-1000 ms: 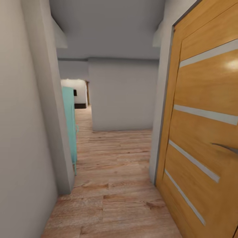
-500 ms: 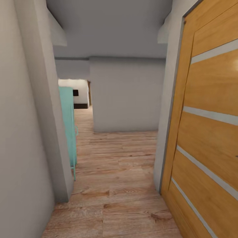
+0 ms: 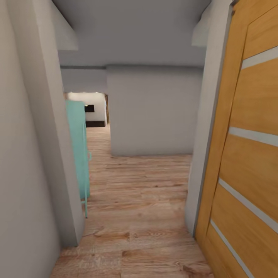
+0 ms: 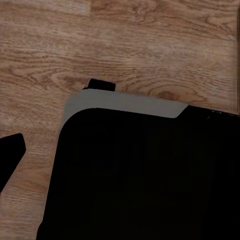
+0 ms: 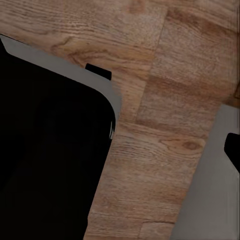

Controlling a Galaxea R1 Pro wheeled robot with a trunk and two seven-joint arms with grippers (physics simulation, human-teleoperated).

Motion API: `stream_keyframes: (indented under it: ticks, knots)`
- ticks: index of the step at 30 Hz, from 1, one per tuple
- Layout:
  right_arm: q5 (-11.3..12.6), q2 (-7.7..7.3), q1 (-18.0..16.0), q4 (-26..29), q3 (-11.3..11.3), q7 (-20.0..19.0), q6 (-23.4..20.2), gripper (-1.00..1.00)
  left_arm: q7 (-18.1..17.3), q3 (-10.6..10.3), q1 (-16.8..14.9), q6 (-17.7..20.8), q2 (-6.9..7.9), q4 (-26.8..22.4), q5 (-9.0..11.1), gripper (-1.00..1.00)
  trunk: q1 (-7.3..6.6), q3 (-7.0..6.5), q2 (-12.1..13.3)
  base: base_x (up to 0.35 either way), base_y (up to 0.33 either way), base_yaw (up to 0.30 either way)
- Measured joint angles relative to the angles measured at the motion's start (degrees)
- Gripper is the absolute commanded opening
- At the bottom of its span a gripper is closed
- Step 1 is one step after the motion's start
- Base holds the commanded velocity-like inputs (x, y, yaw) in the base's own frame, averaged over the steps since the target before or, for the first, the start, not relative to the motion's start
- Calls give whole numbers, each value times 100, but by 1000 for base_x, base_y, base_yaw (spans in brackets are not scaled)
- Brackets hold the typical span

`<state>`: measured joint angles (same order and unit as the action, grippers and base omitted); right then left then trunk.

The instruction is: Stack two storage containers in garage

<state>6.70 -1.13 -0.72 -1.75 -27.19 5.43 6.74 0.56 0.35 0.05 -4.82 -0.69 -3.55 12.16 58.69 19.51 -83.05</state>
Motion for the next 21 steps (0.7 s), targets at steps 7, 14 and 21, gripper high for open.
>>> stream_keyframes:
  ticks: [7, 14, 21]
  knots:
    - [0, -27, 0, 0, 0, 0, 2, 100, 1, 0, -2, -6, 0, 0, 0, 100, 0, 0, 0, 324, 0, 0]
    - [-4, -36, 0, 0, 0, -7, -47, 100, 4, 0, -3, -8, 0, -1, 0, 100, 0, 0, 0, 324, 0, 0]
    - [3, -32, 0, 0, 0, -1, -15, 100, 5, 0, 2, -5, 0, 0, 0, 100, 0, 0, 0, 324, 0, 0]
